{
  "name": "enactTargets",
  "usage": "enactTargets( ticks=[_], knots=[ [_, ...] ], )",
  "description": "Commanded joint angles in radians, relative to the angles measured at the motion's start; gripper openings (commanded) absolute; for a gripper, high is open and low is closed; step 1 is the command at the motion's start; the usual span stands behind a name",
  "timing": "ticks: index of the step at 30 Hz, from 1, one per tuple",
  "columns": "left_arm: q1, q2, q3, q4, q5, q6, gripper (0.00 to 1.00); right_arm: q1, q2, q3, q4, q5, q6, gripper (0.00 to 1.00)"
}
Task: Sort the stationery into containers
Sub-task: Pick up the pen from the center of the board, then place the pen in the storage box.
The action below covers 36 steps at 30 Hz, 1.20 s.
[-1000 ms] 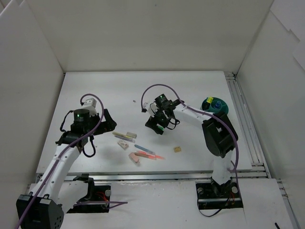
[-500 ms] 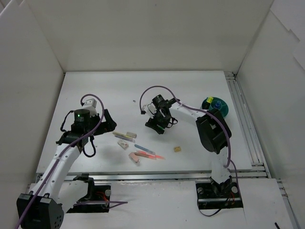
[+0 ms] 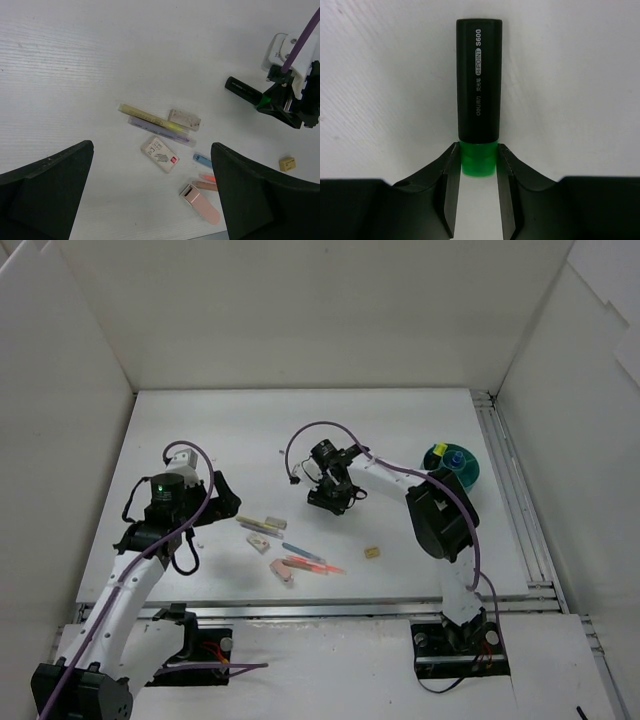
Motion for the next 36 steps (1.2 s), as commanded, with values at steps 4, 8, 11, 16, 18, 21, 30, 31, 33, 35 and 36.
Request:
enactTargets(
  ticks=[4, 8, 11, 16, 18, 21, 30, 31, 33, 35, 36],
  knots=[
    [-0.004, -0.035, 0.015, 0.017, -0.017, 0.002, 1.0, -0.007, -0.225, 0.056, -0.043, 0.391, -0.211, 0.0],
    [-0.004, -0.029, 0.03, 0.001, -0.039, 0.002, 0.99, -0.041, -0.313, 0.092, -0.072, 0.601, -0.406, 0.0],
    [-0.004, -0.028, 0.035, -0.002, -0.053, 0.001, 1.0, -0.068, -0.336, 0.116, -0.094, 0.714, -0.561, 0.0],
    [-0.004, -0.008, 0.07, -0.032, -0.108, -0.013, 1.0, -0.143, -0.327, 0.116, -0.147, 0.834, -0.768, 0.0],
    [-0.004, -0.003, 0.076, -0.037, -0.129, -0.016, 0.99, -0.186, -0.308, 0.112, -0.155, 0.905, -0.805, 0.0],
    [-0.004, 0.009, 0.081, -0.036, -0.148, -0.025, 0.99, -0.24, -0.321, 0.096, -0.157, 0.928, -0.88, 0.0],
    [-0.004, 0.063, 0.072, -0.014, -0.142, -0.059, 1.0, -0.292, -0.327, -0.006, -0.155, 0.986, -1.061, 0.0],
    [-0.004, 0.063, 0.064, -0.013, -0.14, -0.059, 0.99, -0.295, -0.321, -0.016, -0.155, 0.98, -1.069, 0.0],
    [-0.004, 0.061, 0.059, -0.005, -0.14, -0.064, 0.99, -0.294, -0.311, -0.039, -0.155, 0.966, -1.083, 0.0],
    [-0.004, 0.061, 0.053, -0.005, -0.146, -0.065, 1.0, -0.295, -0.296, -0.055, -0.154, 0.965, -1.089, 0.0],
    [-0.004, 0.061, 0.055, -0.009, -0.148, -0.064, 0.99, -0.295, -0.293, -0.062, -0.152, 0.971, -1.092, 0.0]
  ],
)
